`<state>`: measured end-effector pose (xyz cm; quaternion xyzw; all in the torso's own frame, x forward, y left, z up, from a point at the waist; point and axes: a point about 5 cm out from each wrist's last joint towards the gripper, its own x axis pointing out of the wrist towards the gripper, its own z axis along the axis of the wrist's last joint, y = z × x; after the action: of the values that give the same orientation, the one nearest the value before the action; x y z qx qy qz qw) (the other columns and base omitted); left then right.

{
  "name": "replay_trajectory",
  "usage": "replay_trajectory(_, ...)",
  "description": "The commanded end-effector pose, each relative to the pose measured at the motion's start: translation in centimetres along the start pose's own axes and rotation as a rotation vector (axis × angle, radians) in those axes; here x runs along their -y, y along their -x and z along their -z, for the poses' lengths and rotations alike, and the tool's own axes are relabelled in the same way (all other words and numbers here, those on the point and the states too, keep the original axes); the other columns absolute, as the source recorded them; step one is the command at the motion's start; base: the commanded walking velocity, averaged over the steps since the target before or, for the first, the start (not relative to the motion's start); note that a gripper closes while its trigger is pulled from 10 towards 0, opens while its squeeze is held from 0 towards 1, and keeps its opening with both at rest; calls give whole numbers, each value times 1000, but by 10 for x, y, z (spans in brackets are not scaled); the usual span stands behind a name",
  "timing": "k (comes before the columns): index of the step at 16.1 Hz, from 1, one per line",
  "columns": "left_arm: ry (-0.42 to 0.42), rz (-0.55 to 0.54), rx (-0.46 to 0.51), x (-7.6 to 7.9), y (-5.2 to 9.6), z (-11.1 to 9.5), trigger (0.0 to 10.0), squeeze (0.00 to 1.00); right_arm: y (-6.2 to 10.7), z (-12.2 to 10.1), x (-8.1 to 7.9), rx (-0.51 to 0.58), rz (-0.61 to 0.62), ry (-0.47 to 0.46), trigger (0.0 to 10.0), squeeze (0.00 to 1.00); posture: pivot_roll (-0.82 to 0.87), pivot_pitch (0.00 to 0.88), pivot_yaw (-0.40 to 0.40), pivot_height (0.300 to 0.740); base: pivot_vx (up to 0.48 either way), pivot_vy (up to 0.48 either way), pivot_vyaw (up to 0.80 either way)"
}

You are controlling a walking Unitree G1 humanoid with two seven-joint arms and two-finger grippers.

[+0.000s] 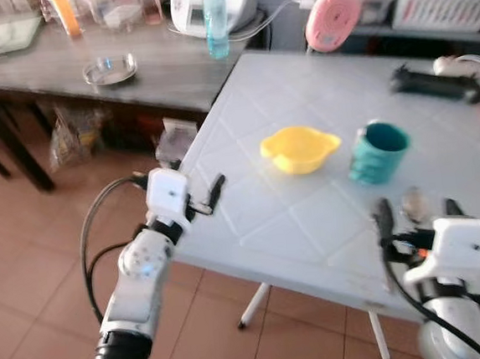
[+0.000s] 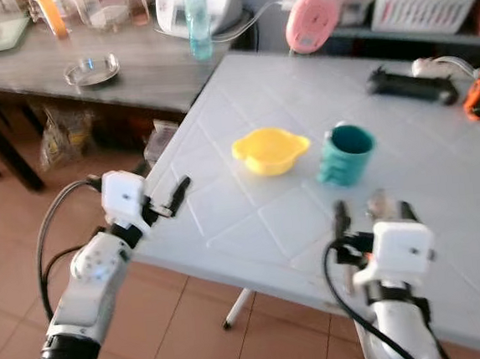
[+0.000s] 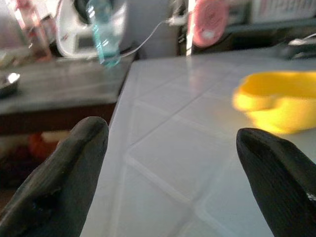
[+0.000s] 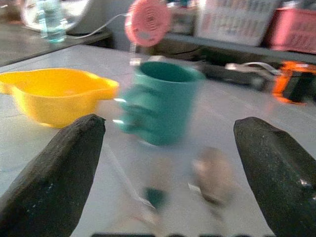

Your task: Setting the table

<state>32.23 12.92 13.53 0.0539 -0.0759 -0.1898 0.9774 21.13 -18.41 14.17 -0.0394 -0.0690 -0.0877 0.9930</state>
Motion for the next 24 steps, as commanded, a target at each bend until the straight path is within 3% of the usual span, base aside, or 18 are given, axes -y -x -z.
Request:
replay_trajectory(1,6,18,5,4,-1,-1,10000,0,1,-2,2,4,2,9,10000,0,69,117,5,740,311,0,0)
replay_trajectory(6,28,52,10,16,-3,-3,10000,0,7,1,1,-13,-10,2,10000,0,58,124,13,740,311,0,0)
replay_trajectory(12,71,97,36,23,-13,-12,10000,0,23,3,-7,-51,-37,-15,10000,0,45,133,23,740,0,0,0)
replay_trajectory(14,150,113,37,26,-34,-22,10000,0,37,-3,-15,-65,-120,10,10000,0,27,147,25,740,0,0,0)
replay_trajectory(18,168,169,48,36,-52,-32,10000,0,46,1,-17,-93,-119,6,10000,0,-6,159,40,740,0,0,0)
replay_trajectory(19,183,187,33,39,-57,-33,10000,0,47,0,-16,-91,-105,5,10000,0,-24,162,55,740,0,0,0)
replay_trajectory(20,237,232,-48,48,-66,-31,10000,0,51,-2,-15,-92,-74,6,10000,0,-56,170,78,740,0,0,0)
replay_trajectory(22,251,238,-67,50,-69,-30,10000,0,53,-3,-16,-96,-70,7,10000,0,-58,171,80,740,0,0,0)
replay_trajectory(24,278,317,-134,68,-82,-30,10000,0,60,-5,-19,-109,-63,12,10000,0,-92,182,102,740,0,0,0)
